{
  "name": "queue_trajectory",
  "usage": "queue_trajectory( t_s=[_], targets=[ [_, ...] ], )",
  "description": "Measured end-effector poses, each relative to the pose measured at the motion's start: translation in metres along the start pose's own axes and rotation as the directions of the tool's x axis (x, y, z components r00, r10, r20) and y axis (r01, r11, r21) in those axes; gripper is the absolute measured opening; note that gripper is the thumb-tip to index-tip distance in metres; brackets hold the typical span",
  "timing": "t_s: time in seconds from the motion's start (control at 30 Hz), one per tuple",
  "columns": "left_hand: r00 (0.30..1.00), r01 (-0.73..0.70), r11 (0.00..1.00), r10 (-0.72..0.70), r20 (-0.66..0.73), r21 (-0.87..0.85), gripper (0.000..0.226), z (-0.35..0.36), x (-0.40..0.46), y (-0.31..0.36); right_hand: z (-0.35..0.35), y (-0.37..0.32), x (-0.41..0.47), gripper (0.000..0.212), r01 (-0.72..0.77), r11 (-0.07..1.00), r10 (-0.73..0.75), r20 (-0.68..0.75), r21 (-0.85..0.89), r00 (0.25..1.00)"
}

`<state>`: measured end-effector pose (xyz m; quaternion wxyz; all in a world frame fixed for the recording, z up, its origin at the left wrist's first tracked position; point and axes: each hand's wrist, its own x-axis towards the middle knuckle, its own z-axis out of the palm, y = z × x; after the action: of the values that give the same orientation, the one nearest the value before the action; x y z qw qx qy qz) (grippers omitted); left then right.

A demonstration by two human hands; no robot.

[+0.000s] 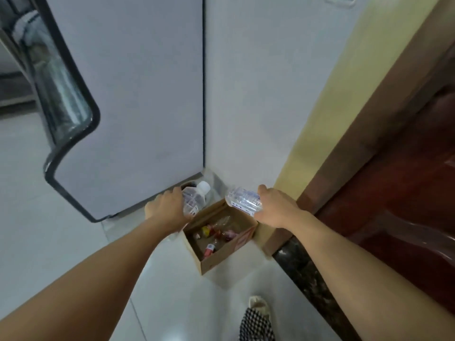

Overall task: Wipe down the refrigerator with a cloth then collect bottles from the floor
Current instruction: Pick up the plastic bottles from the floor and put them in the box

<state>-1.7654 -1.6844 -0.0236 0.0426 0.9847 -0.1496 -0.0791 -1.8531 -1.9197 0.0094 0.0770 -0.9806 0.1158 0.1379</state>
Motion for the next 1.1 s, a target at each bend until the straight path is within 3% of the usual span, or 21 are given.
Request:
queue_trajectory(
  t_s=[0.33,0.4,0.5,0.83,1.1],
  targets=[
    [0.928,0.35,0.933,-0.333,0.169,-0.084,0.06,0.088,0.073,0.063,0.039,0.063,0.166,0.053,0.315,0.949,-0.301,0.212,-0.034,0.93],
    [0.903,0.394,0.915,-0.367,0.224,-0.09,0.063,0.109,0.082,0.074,0.058,0.074,0.188,0.063,0.333,0.942,-0.312,0.267,-0.038,0.912],
    [0.862,0.457,0.885,-0.415,0.291,-0.092,0.066,0.142,0.101,0.085,0.093,0.087,0.219,0.054,0.344,0.939,-0.315,0.335,-0.028,0.888],
    [0.771,0.575,0.811,-0.491,0.406,-0.11,0.057,0.314,0.182,0.067,0.263,0.113,0.324,0.044,0.294,0.956,-0.267,0.395,-0.009,0.879],
    [0.777,0.537,0.84,-0.458,0.433,-0.075,0.055,0.485,0.257,0.034,0.431,0.126,0.405,0.052,0.331,0.943,-0.286,0.401,-0.046,0.87]
  ],
)
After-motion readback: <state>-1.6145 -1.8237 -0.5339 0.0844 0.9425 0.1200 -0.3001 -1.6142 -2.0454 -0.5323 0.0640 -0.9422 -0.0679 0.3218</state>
